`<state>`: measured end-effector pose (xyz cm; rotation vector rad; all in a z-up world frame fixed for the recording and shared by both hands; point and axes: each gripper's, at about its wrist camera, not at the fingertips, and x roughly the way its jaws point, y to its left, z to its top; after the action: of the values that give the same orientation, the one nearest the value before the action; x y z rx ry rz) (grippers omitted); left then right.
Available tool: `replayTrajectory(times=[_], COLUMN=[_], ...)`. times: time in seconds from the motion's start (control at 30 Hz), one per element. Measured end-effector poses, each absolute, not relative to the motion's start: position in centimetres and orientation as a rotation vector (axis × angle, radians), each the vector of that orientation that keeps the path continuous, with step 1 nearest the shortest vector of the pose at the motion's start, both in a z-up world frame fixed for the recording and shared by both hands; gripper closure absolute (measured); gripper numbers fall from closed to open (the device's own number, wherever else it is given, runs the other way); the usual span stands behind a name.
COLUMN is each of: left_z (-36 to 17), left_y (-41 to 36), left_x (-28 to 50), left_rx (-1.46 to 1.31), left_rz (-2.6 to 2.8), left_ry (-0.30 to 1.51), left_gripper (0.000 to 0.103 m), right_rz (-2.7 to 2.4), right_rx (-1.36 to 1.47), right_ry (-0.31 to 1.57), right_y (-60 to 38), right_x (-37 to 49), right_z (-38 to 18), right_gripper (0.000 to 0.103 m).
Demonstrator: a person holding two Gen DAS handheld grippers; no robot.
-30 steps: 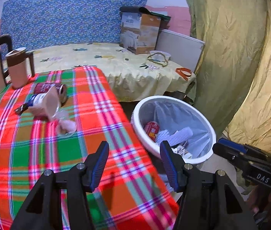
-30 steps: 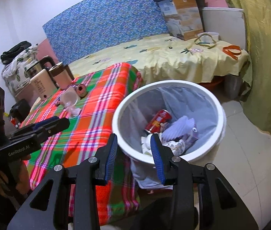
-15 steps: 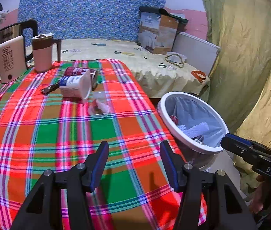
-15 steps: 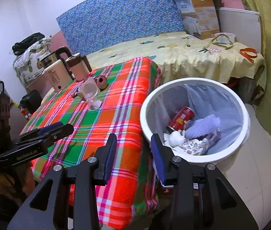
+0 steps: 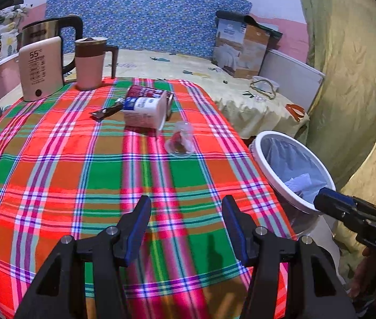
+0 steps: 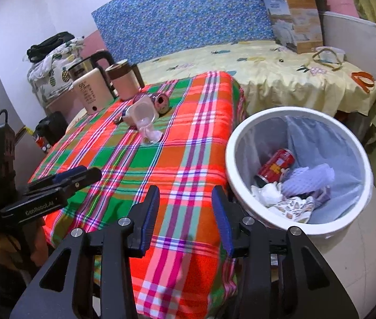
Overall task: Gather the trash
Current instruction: 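Move both open tools back over the remaining trash on the cloth, then grasp the clear plastic cup with the right tool while the left tool grasps the white yogurt cup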
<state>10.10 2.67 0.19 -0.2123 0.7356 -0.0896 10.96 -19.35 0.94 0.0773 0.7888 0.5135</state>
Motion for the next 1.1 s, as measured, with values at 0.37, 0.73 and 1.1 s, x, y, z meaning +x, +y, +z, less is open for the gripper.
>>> replayTrajectory(times=[0.37,0.73,1.1], left_z=[-0.1,0.1,-0.5], left_y=[4.9,8.0,10.9], left_x=[10.9,12.1,13.2], left_rx=[-0.221,-0.245,-0.272], left_rz=[-0.046,0.000,0.031], left_ry=[0.737,0.723,0.735], left_gripper=[0.046,0.046,0.046], right_rz=[0.541,0.596,0.620], right_rx=[0.032,-0.013,-0.049], right_ry=[0.812,0.817,0.829], right_y=[-17.1,-13.0,-9.3], right_x=[12.0,15.0,18.5], right_z=[0.6,0.1,-0.6], right_gripper=[0.060,0.060,0.060])
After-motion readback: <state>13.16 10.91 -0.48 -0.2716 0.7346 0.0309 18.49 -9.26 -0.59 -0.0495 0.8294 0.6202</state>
